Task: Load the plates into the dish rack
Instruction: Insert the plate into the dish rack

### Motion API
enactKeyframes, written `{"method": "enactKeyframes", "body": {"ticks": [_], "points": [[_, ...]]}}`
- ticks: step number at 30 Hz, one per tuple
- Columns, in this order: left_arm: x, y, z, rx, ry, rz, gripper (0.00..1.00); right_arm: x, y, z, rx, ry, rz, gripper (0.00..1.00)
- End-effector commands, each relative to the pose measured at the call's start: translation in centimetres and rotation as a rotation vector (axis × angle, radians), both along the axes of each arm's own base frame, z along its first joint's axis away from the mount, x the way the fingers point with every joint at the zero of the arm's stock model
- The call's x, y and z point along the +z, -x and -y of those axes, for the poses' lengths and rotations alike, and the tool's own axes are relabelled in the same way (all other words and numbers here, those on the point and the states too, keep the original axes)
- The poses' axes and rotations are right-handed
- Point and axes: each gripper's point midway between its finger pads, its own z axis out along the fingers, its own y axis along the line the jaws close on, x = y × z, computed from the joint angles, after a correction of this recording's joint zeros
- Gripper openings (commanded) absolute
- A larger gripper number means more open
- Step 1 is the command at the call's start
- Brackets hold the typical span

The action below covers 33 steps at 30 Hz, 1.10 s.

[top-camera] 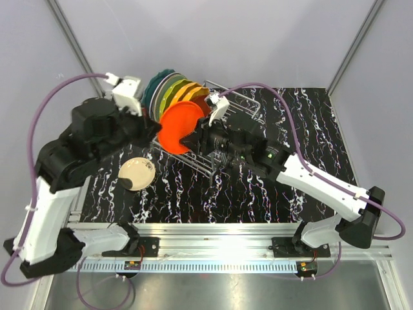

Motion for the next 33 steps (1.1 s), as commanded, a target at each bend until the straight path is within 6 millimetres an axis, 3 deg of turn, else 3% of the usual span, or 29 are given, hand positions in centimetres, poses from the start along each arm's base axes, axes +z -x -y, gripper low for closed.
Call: {"method": "enactKeyframes", "body": {"ticks": [1,5,8,9,12,18,29,33], "points": [[3.3,-1.5,2.7,0.005,-0.006,0.12,0.0,1.0,-2.0,1.9,-0.145,0.03,0.053,0.34],[4.0,-2.5,4.7,0.008,-0.049,0.152,0.0,-0.8,-4.1,4.2,-0.247,0.05,0.011,0.38],[3.8,-3.4,6.2,0.015,-0.08,0.176,0.0,-1.2,-5.4,5.3,-0.244,-0.013,-0.051,0.38],[3.9,-3.6,6.6,0.018,-0.086,0.184,0.0,-1.1,-6.8,6.7,-0.277,-0.042,-0.074,0.38],[3.6,-3.9,8.4,0.015,-0.137,0.215,0.0,-1.3,-8.1,7.3,-0.269,-0.047,-0.073,0.38],[2.6,-5.1,9.4,0.071,-0.218,0.216,0.0,-2.0,-9.6,6.5,-0.241,-0.026,-0.087,0.38],[-1.8,-6.9,9.9,0.153,-0.37,0.185,0.0,-2.6,-12.0,6.8,-0.237,-0.064,-0.122,0.39],[-3.1,-7.3,9.7,0.179,-0.416,0.172,0.0,-3.7,-12.8,6.6,-0.232,-0.051,-0.15,0.38]]}}
